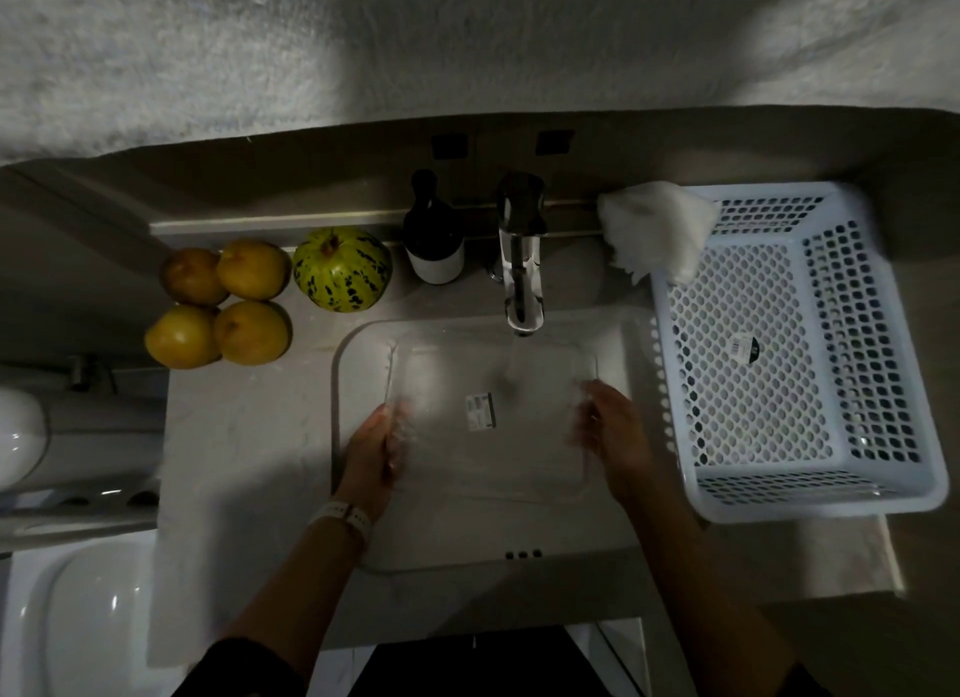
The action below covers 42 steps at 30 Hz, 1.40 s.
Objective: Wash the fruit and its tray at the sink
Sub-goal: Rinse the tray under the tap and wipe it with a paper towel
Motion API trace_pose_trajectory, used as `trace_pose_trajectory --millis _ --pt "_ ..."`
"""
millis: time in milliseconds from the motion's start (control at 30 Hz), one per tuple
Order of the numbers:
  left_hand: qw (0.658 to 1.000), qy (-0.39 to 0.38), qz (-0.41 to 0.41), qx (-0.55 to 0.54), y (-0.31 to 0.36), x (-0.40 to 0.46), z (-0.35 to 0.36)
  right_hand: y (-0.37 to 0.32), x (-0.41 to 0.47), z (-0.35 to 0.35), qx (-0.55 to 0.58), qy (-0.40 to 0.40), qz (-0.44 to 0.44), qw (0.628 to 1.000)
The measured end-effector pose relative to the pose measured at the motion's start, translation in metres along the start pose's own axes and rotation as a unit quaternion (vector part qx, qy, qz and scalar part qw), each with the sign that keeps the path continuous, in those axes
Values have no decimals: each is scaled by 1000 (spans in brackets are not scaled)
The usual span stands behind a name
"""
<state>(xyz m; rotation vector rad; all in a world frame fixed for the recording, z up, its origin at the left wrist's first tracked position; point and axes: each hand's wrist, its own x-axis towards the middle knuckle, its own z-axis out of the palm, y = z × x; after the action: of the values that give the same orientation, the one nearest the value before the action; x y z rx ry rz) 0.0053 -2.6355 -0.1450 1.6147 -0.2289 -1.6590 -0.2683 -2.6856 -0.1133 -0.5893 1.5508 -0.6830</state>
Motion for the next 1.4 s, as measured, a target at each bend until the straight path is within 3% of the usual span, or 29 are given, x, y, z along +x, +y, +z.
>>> trace_pose_trajectory --millis 100,200,300,533,667,767,900,1033,1167,1233,1400 --pt "997 44 -7 62 -2 4 0 2 11 7 26 49 -14 998" --pt "995 27 20 96 2 8 3 -1 16 14 74 86 -16 993" --pt "994 32 25 97 8 10 11 -2 21 14 91 88 0 992" --pt "969 44 174 167 6 8 38 12 32 18 67 64 25 995" --pt "953 89 177 231 1 8 40 19 38 26 71 82 77 991" --pt "932 130 178 288 -1 5 42 22 42 32 19 94 69 993" --pt "908 159 175 347 -2 -3 41 22 41 38 -137 90 53 985" --pt "919 148 129 341 -1 -3 36 22 45 38 -247 112 51 961" --pt "908 137 111 381 -1 -2 32 14 45 37 -359 120 59 924" --pt "904 133 92 395 2 0 31 9 43 38 -396 120 46 909" --pt "903 82 89 413 -1 10 24 -12 36 39 -356 184 -5 916"
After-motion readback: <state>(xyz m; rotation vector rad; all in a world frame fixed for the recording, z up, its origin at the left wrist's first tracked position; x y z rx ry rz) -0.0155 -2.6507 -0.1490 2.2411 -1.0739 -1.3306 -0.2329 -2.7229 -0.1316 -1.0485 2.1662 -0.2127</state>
